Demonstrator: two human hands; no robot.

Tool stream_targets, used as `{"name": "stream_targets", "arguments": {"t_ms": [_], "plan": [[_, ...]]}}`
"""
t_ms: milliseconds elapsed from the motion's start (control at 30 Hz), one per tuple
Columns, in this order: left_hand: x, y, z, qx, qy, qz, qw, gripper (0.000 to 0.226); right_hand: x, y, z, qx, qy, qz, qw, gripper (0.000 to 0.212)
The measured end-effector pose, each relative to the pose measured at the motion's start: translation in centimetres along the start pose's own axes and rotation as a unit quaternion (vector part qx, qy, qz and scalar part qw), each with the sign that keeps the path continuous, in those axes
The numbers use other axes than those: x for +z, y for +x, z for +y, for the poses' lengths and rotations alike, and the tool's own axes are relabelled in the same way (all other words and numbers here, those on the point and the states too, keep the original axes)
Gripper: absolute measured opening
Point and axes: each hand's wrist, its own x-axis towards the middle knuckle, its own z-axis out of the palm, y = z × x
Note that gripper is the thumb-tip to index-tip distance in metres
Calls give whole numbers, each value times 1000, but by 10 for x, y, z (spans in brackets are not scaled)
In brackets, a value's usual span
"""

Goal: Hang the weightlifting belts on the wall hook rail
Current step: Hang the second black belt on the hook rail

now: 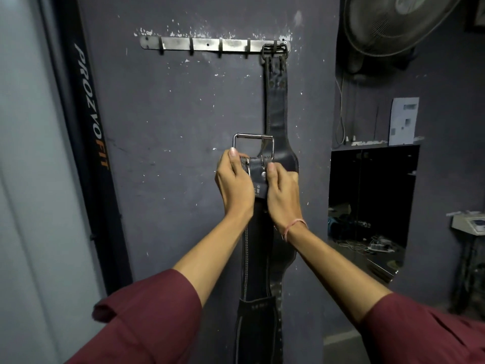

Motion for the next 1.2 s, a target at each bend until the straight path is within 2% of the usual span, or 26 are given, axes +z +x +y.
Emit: {"name": "stream_targets", "arguments": {"t_ms": [133, 433, 700, 1000, 1200], "plan": [[-11, 10, -9, 13, 48, -4, 999, 39, 18, 3, -8, 11, 73, 41, 996, 36], [-17, 38, -20, 31, 73, -3, 997, 37, 44, 21, -15, 11, 22, 56, 998, 35], [20, 68, -44, 58, 72, 11, 996, 36, 50, 83, 7, -14, 59, 55, 997, 35], [113, 175, -48, 142, 93, 31, 985, 40, 61, 226, 26, -52, 101, 117, 987, 38], [176, 276, -34, 189, 121, 50, 973, 40, 71, 346, 16, -86, 61, 130, 986, 47]]}}
